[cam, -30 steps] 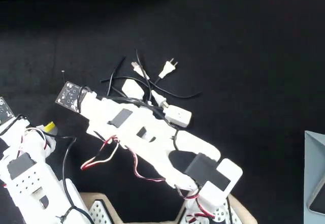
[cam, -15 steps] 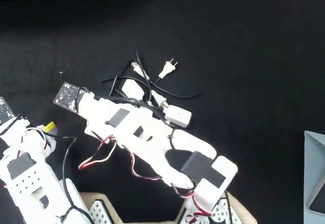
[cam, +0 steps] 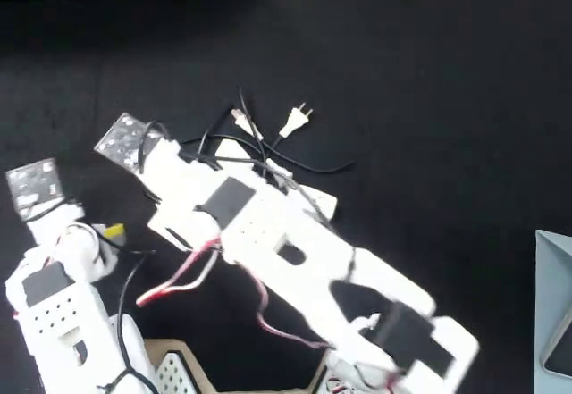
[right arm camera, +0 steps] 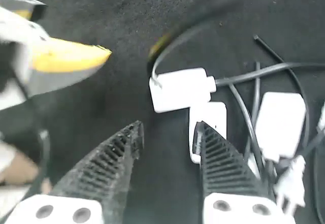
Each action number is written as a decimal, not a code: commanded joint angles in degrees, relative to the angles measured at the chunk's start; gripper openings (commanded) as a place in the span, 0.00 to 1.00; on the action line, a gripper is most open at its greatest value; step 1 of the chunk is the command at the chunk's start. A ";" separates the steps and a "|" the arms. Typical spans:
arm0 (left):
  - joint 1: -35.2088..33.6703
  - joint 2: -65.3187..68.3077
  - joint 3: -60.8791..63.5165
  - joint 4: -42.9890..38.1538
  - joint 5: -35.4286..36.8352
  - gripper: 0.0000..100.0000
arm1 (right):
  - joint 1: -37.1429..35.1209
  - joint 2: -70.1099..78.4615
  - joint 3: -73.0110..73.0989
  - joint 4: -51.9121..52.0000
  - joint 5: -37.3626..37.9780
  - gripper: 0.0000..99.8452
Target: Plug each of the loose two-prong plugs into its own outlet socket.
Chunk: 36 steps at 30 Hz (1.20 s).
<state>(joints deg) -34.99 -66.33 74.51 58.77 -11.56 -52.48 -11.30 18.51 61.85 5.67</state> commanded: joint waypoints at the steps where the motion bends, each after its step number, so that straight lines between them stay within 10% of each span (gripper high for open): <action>1: 4.88 -0.79 -7.08 4.92 -2.37 0.31 | 4.04 -9.98 -2.77 9.49 -0.62 0.17; 16: 26.95 -0.18 -8.66 7.74 -2.55 0.32 | 46.77 -28.79 12.44 16.09 -0.53 0.17; 36: 27.21 42.73 -19.12 -17.76 -2.64 0.26 | 48.88 -29.05 26.68 2.64 -0.62 0.17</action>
<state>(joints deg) -8.18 -29.23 60.26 43.91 -14.02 -4.13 -39.16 45.49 65.27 5.58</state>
